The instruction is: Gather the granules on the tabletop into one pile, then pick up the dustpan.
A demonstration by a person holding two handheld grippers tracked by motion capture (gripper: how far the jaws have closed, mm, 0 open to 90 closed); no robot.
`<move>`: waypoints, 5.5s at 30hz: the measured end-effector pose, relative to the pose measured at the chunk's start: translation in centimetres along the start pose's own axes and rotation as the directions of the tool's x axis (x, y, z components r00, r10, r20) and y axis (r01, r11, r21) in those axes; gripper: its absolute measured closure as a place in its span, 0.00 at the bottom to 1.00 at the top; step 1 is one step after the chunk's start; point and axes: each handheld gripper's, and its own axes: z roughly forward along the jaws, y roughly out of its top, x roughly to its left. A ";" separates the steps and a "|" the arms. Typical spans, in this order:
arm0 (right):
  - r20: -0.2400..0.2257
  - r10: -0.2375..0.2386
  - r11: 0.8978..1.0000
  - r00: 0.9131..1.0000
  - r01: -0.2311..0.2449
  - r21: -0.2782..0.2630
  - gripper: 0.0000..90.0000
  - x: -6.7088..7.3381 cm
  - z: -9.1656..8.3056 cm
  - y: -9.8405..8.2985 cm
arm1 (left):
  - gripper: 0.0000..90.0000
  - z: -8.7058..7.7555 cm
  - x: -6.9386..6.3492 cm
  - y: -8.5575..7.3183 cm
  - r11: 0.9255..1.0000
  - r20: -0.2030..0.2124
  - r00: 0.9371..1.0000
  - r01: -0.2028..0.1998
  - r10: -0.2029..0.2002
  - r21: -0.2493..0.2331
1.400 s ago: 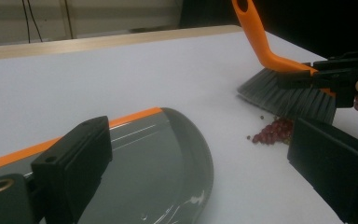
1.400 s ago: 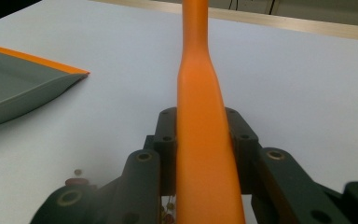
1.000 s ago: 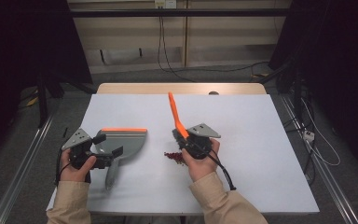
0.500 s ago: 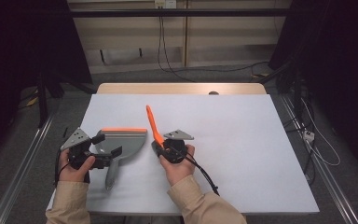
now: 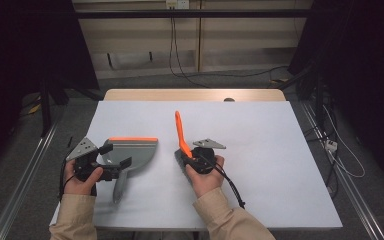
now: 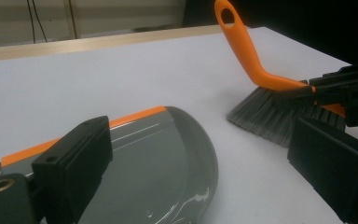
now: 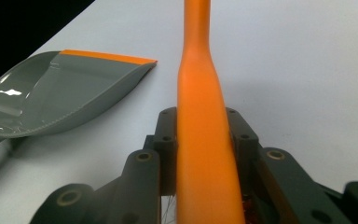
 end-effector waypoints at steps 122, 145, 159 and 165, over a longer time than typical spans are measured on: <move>-0.103 -0.243 0.970 0.965 0.241 -0.031 0.79 -10.4 -4.4 2.2 | 0.70 2.2 -0.3 -3.0 0.891 -0.217 0.976 0.084 0.017 0.447; -0.103 -0.241 0.970 0.965 0.238 -0.038 0.79 -10.7 -4.6 2.2 | 0.70 -0.1 -1.2 -1.9 0.914 -0.104 0.994 0.005 0.041 0.406; -0.099 -0.236 0.972 0.967 0.234 -0.037 0.79 -10.9 -4.6 2.2 | 0.70 -0.9 -2.4 -1.7 0.903 0.020 0.997 -0.080 0.079 0.422; -0.093 -0.233 0.972 0.968 0.231 -0.038 0.79 -11.1 -4.6 2.3 | 0.70 -1.0 -2.8 -1.8 0.896 0.076 0.993 -0.116 0.092 0.428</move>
